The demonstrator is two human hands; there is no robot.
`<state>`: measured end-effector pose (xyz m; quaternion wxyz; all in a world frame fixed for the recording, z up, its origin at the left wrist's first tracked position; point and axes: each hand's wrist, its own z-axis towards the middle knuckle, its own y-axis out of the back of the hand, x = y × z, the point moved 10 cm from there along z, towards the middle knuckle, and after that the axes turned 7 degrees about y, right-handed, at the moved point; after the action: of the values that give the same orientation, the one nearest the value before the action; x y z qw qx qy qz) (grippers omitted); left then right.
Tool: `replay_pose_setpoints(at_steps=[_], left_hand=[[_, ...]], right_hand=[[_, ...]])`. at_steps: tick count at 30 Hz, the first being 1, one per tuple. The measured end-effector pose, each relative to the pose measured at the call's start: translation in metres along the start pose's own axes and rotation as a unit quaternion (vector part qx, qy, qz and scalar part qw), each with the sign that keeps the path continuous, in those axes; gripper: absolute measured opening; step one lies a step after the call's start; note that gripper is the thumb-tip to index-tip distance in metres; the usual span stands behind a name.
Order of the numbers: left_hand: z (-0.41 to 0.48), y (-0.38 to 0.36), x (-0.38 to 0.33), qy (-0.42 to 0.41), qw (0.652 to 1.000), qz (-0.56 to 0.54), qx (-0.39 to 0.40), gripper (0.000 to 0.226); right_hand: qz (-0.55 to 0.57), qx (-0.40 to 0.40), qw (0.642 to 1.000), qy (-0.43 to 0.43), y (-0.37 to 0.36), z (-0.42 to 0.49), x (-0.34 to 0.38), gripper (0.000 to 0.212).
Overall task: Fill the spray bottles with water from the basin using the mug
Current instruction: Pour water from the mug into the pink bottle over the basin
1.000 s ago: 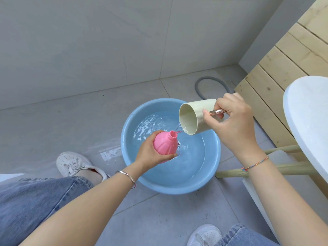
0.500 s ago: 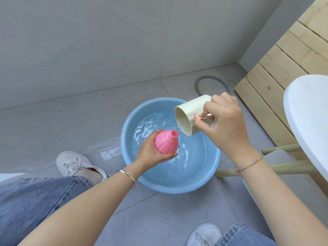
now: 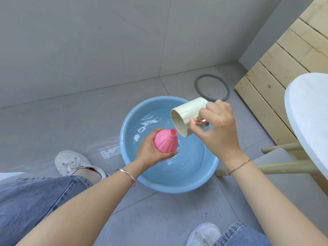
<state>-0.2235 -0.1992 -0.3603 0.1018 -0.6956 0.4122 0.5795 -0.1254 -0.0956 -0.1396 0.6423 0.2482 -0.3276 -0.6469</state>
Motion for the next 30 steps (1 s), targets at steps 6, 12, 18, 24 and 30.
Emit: replay_pose_setpoints(at_steps=[6, 12, 18, 24, 30], left_hand=[[0.004, 0.002, 0.008, 0.008, 1.0, -0.021, 0.003, 0.08], [0.007, 0.006, 0.02, 0.019, 0.999, -0.028, -0.004, 0.084], [0.01, 0.009, 0.029, 0.018, 1.0, -0.017, -0.01, 0.08], [0.011, 0.015, 0.032, 0.015, 1.0, -0.013, -0.013, 0.078], [0.012, 0.019, 0.04, 0.027, 0.999, -0.008, -0.018, 0.081]], right_hand=[[0.137, -0.015, 0.919, -0.371, -0.023, -0.066, -0.104, 0.04], [0.106, 0.121, 0.888, -0.431, -0.087, -0.145, -0.116, 0.038], [0.081, 0.241, 0.907, -0.335, -0.134, -0.167, -0.085, 0.053], [0.067, 0.275, 0.907, -0.311, -0.148, -0.174, -0.077, 0.054], [0.095, 0.243, 0.895, -0.362, -0.15, -0.183, -0.083, 0.053]])
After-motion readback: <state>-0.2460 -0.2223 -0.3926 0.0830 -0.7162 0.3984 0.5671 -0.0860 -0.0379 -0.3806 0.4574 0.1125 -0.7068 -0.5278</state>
